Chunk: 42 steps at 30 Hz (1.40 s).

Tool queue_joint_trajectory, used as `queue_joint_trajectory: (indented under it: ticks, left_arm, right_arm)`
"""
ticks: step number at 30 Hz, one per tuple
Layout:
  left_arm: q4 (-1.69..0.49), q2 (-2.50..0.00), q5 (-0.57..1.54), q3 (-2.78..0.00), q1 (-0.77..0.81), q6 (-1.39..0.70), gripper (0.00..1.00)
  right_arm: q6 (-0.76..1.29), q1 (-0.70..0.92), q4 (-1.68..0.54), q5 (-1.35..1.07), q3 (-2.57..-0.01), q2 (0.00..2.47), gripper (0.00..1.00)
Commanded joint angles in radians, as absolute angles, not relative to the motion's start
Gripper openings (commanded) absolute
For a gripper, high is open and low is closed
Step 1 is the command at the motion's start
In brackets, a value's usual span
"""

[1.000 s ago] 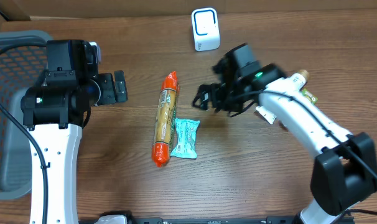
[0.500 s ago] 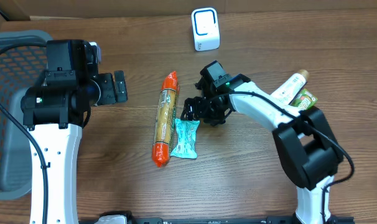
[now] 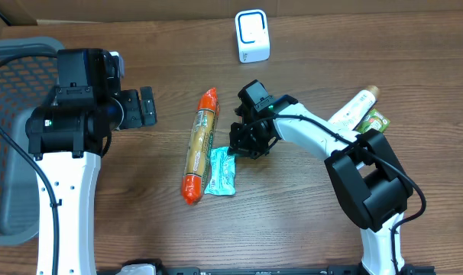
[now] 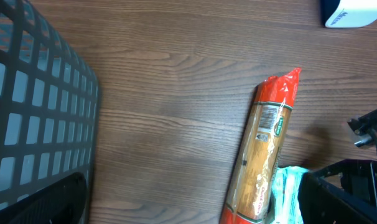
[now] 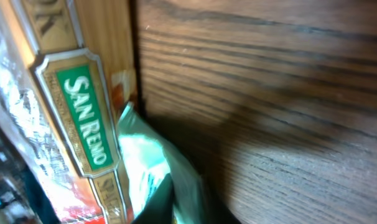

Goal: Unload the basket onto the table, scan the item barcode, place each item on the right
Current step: 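Reach the right gripper to the mint-green packet and grasp it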

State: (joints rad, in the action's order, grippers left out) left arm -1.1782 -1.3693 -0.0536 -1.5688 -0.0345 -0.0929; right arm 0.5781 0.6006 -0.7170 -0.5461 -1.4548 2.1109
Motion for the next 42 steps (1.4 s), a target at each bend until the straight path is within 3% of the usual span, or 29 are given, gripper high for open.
queue_joint_trajectory:
  ticks: [1, 14, 15, 17, 18, 20, 21, 23, 27, 31, 42]
  left_arm:
    - [-1.174, -1.372, -0.059, -1.586, -0.032, -0.067, 0.99]
    - [-1.174, -1.372, -0.059, -1.586, -0.032, -0.067, 1.00]
    - [-1.174, -1.372, -0.059, -1.586, -0.032, -0.067, 1.00]
    - [-1.174, -1.372, -0.059, -1.586, -0.032, -0.067, 0.99]
    - [-1.174, -1.372, -0.059, -1.586, -0.032, -0.067, 1.00]
    - [-1.174, -1.372, -0.059, -1.586, -0.032, -0.067, 1.00]
    - [-1.174, -1.372, -0.059, -1.586, -0.032, -0.067, 0.99]
    - [-1.174, -1.372, -0.059, -1.586, -0.032, -0.067, 1.00]
    - [-1.174, -1.372, -0.059, -1.586, -0.032, -0.067, 1.00]
    - [-1.174, -1.372, -0.059, -1.586, -0.032, -0.067, 1.00]
    - [-1.174, -1.372, -0.059, -1.586, -0.032, -0.067, 1.00]
  right_arm:
    - [0.576, 0.568, -0.713, -0.582, -1.488, 2.116, 0.04]
    - [0.599, 0.407, -0.904, -0.459, -1.487, 1.975, 0.04]
    - [0.598, 0.414, -0.928, -0.464, -1.484, 1.977, 0.15]
    - [0.551, 0.432, -0.990, -0.463, -1.478, 1.979, 0.58]
    - [0.491, 0.439, -1.026, -0.459, -1.478, 1.979, 0.70]
    - [0.393, 0.443, -1.087, -0.419, -1.478, 1.979, 0.71]
    - [0.356, 0.443, -1.109, -0.391, -1.481, 1.979, 0.71]
    - [0.300, 0.439, -1.137, -0.329, -1.493, 1.977, 0.52]
    - [0.178, 0.432, -1.185, -0.326, -1.570, 1.972, 0.34]
    - [0.120, 0.451, -1.200, -0.323, -1.637, 1.971, 0.04]
    - [0.103, 0.633, -1.150, -0.104, -1.636, 2.017, 0.04]
